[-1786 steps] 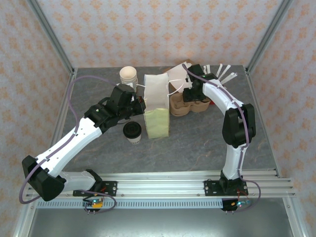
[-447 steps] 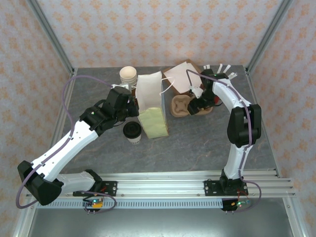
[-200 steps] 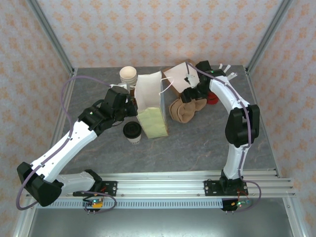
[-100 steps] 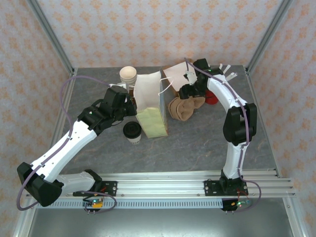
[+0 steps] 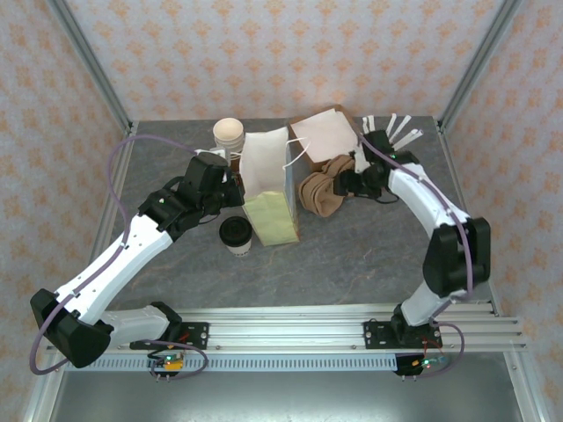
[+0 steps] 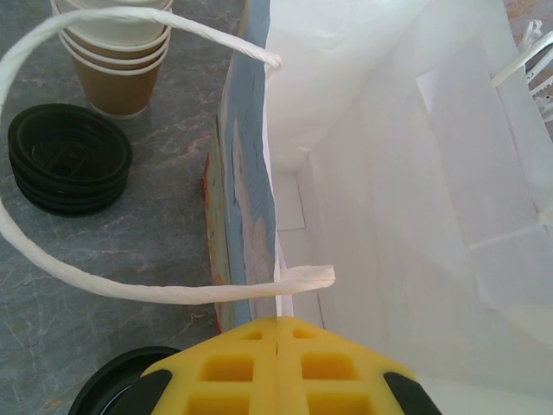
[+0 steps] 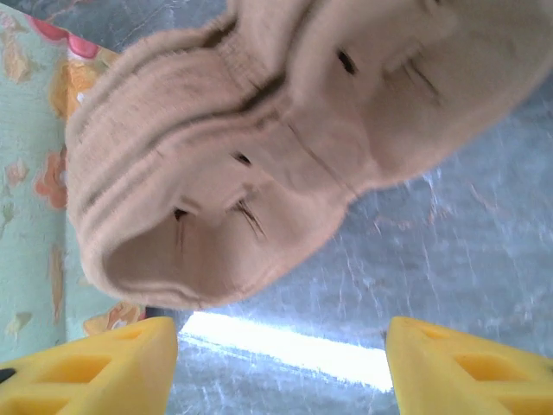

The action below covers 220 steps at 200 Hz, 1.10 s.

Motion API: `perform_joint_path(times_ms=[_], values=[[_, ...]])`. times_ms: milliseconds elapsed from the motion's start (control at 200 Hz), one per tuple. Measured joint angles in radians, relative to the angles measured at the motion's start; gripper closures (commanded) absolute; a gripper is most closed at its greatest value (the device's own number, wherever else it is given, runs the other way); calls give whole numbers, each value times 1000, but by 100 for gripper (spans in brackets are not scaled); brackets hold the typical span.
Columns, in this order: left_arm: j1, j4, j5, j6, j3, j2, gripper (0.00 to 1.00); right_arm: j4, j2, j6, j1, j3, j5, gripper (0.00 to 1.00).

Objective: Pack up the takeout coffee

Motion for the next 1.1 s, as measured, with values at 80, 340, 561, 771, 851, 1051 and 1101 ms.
perform_joint_path(times_ms=[80, 340, 561, 771, 851, 1051, 1101], values=[[0, 2, 4, 0, 0, 3, 100, 89, -75, 116, -32, -114, -16, 41], [0, 16, 19, 0, 2, 17, 100, 404, -111, 521, -43, -320, -38, 43], [0, 16, 26, -1, 2, 17, 100, 579, -70, 710, -43, -329, -28, 44], [0, 16, 26, 0, 2, 17, 100, 633, -34, 776, -43, -335, -13, 44], [0, 16, 26, 0, 2, 17, 100, 652, -32, 792, -43, -346, -4, 45], [0, 16, 26, 0, 2, 17, 100, 695, 9, 815, -43, -356, -2, 46], [0, 16, 26, 0, 2, 16, 100, 701, 16, 818, -43, -360, -3, 46]])
